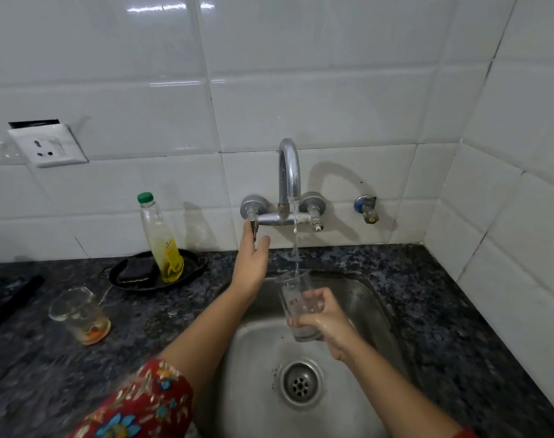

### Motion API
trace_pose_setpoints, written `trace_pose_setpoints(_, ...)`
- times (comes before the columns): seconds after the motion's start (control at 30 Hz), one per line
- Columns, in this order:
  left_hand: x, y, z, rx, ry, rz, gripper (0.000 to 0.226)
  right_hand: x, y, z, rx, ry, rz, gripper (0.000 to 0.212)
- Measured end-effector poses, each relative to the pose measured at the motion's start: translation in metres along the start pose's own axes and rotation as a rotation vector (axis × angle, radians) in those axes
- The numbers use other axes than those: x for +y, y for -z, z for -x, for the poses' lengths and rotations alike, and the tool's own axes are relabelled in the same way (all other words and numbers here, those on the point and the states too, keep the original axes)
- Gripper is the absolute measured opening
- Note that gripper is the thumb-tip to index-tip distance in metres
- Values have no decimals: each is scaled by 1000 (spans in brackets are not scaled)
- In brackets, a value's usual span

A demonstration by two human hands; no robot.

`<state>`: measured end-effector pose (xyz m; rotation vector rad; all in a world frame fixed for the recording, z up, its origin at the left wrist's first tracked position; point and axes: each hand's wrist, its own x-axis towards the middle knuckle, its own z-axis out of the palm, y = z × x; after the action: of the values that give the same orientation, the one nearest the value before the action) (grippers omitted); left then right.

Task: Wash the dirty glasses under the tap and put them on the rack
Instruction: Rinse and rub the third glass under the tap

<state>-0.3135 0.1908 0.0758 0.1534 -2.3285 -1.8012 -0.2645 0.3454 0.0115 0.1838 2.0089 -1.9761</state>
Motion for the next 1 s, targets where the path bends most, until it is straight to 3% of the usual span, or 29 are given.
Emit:
trace_pose_setpoints(0.1,-23,-5,33,-4,-70,-132,55,5,6,7,-18,-1,28,59)
trace_pose_setpoints(0.27,-60,-6,70,-28,-194,-263,30,7,24,19,27,66,121,58)
trace_pose_setpoints(0.47,-69,-14,95,42,-151,-305,26,-9,35,27,82,93,111,63)
trace_pose_setpoints(0.67,-71,-24,115,84,-125,-279,28,-25,33,30,134,265,139,81)
trace_pose_setpoints(1.0,-81,-30,124,-124,-77,-434,28,-13,25,33,165,389,516,81)
